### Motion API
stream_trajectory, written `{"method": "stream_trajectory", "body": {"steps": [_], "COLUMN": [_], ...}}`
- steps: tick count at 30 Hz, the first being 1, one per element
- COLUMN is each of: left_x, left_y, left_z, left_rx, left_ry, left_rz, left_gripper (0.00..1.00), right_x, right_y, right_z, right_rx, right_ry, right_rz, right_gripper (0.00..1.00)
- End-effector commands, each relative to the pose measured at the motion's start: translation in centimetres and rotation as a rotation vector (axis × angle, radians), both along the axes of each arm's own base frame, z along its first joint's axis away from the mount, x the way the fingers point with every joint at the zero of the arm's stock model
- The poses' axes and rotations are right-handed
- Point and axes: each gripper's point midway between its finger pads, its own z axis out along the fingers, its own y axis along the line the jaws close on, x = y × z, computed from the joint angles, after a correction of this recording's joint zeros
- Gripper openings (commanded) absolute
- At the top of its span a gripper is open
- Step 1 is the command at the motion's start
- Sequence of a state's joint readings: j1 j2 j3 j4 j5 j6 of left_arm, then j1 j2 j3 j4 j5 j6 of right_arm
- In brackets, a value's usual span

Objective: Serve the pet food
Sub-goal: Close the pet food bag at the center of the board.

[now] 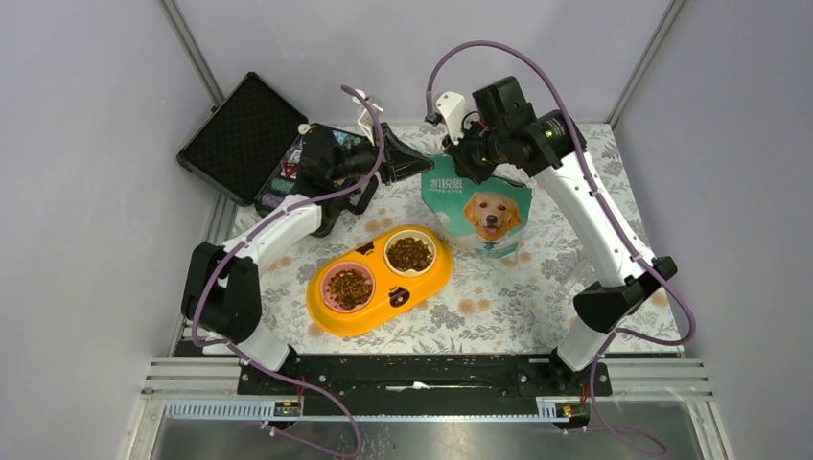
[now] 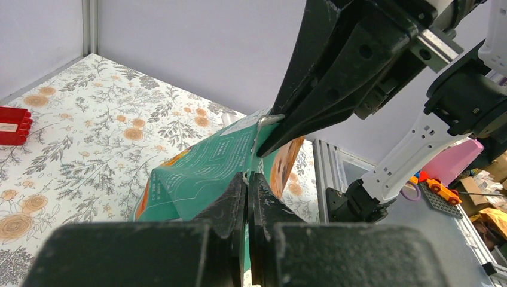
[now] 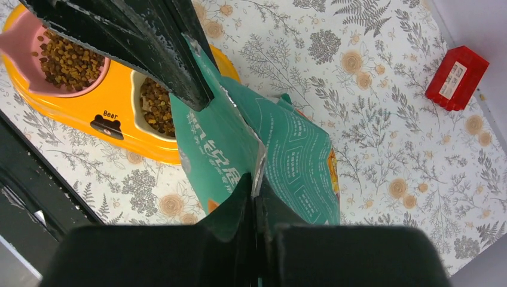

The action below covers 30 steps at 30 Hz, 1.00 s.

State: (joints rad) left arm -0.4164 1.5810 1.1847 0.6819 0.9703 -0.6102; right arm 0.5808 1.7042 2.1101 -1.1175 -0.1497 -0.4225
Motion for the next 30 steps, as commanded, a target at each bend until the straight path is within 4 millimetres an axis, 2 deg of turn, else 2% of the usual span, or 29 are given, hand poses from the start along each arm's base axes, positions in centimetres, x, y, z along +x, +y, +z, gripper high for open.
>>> {"method": "stream_trajectory", "body": {"steps": [1, 7, 9, 10, 12, 18, 19, 21, 30], "left_x": [-1.9, -1.8, -1.9, -1.9, -2.0, -2.1, -2.1, -2.1, -2.1], "left_y": [1.9, 1.9, 1.9, 1.9, 1.9, 2.0, 2.0, 2.0, 2.0], "left_z": [8.0, 8.0, 8.1, 8.2, 8.2, 8.1, 8.0, 8.0, 8.0], "left_rx": [-0.112, -0.114, -0.118, -0.119, -0.118, -0.116, -0.116, -0.117, -0.120], "left_ry": [-0.244, -0.240, -0.240, -0.242, -0.244, -0.242, -0.239, -0.242, -0.239], "left_rz": [0.029, 0.030, 0.027, 0.026, 0.026, 0.026, 0.025, 0.025, 0.023], "left_gripper": [0.00, 0.00, 0.00, 0.00, 0.00, 0.00, 0.00, 0.00, 0.00], "right_x": [1.5, 1.2, 0.9, 0.9, 1.0, 0.5, 0.5, 0.3, -0.1], "right_y": [-0.7, -1.9, -2.4, -2.7, -3.9, -6.4, -6.7, -7.1, -7.4], "right_z": [2.2, 3.2, 3.2, 3.0, 2.8, 2.6, 2.7, 2.9, 4.1], "right_rx": [0.010, -0.008, -0.021, -0.028, -0.068, -0.078, -0.074, -0.062, -0.028], "right_ry": [-0.093, -0.144, -0.147, -0.148, -0.164, -0.162, -0.164, -0.166, -0.189], "right_rz": [-0.066, -0.080, -0.096, -0.103, -0.139, -0.181, -0.190, -0.195, -0.202], "right_gripper": [0.00, 0.01, 0.46, 0.54, 0.56, 0.51, 0.40, 0.02, 0.00]}}
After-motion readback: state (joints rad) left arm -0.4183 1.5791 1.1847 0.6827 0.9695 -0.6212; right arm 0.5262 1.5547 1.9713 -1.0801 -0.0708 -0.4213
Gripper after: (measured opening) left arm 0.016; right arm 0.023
